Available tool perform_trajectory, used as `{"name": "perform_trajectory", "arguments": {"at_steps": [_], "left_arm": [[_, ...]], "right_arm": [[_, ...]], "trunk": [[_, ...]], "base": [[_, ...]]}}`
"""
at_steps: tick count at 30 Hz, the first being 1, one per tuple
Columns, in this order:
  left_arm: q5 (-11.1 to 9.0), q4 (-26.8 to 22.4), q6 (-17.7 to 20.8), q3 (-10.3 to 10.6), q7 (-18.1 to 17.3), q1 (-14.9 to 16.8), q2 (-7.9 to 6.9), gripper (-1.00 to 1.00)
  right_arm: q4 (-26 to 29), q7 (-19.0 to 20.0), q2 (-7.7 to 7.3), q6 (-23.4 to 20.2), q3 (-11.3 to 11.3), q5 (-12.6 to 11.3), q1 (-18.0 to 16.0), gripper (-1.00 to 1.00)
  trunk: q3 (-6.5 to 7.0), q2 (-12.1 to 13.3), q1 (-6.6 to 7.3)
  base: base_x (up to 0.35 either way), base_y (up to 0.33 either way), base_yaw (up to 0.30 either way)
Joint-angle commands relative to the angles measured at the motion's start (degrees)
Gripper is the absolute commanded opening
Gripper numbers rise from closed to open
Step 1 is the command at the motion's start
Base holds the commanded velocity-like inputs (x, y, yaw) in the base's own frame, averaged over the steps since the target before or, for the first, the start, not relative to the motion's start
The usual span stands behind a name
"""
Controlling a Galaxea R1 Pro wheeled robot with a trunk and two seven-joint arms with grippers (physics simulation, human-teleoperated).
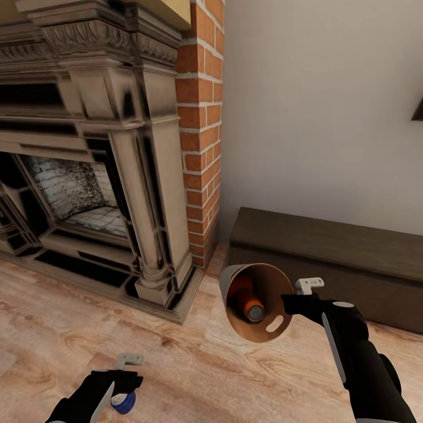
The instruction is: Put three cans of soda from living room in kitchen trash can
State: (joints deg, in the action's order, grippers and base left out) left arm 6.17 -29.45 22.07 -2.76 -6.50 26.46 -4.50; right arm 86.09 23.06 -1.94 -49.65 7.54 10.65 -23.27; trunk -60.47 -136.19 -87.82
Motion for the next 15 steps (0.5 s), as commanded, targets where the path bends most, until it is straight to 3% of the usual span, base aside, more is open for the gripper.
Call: {"name": "perform_trajectory", "arguments": {"at_steps": [1, 6, 15], "left_arm": [[0.0, 0.0, 0.0, 0.0, 0.0, 0.0, 0.01, 1.00], [-0.1, 0.0, -0.1, 0.0, 0.0, 0.0, 0.00, 1.00], [0.0, 0.0, -0.5, 0.0, -0.2, 0.0, 0.01, 1.00]], "right_arm": [[0.0, 0.2, 0.01, -0.2, 0.0, -1.2, 0.0, -1.00], [0.0, 0.1, 0.01, -0.2, -0.3, -1.1, 0.0, -1.00], [0.0, 0.1, 0.07, -0.2, -0.4, -1.1, 0.0, -1.00]], "trunk": [[0.01, 0.0, 0.01], [0.01, 0.0, 0.01], [0.01, 0.0, 0.01]], "base": [[0.000, 0.000, 0.000], [0.000, 0.019, 0.000], [0.000, 0.202, 0.000]]}}
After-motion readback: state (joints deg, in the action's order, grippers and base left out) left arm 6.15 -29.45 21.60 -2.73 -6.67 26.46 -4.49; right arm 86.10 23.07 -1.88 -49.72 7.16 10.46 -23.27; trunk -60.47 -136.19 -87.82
